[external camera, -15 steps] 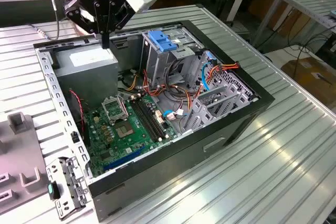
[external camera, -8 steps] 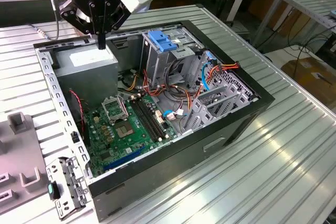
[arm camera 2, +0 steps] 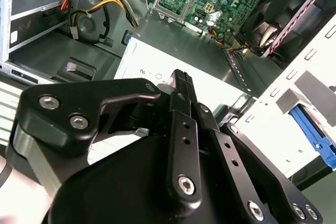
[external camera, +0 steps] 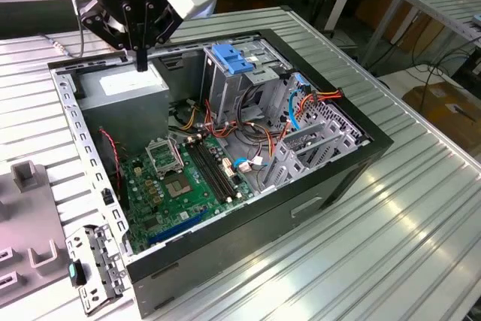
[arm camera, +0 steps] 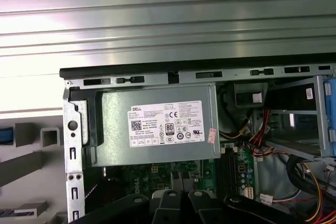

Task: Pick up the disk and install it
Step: 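Reach for the disk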

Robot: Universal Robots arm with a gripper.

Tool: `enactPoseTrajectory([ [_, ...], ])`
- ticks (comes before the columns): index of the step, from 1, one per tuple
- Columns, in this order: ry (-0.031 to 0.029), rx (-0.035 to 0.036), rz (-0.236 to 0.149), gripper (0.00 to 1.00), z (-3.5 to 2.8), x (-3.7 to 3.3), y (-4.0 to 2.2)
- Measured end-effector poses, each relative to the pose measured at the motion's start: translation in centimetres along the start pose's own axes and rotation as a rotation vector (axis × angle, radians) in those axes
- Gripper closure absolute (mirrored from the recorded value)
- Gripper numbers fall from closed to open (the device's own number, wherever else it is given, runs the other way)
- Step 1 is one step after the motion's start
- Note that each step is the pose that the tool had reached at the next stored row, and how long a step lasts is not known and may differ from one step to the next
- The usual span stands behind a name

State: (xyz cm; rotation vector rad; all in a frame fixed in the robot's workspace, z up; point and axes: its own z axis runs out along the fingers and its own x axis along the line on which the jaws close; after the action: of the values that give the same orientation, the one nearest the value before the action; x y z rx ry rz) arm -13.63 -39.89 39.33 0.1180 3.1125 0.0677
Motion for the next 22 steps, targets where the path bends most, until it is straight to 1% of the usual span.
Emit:
enactPoseTrajectory([
  [1, 0.0, 0.0, 0.0, 0.89, 0.0, 0.19, -0.01],
  [22, 0.0, 0.0, 0.0, 0.89, -0.05, 1.82, -0.14],
])
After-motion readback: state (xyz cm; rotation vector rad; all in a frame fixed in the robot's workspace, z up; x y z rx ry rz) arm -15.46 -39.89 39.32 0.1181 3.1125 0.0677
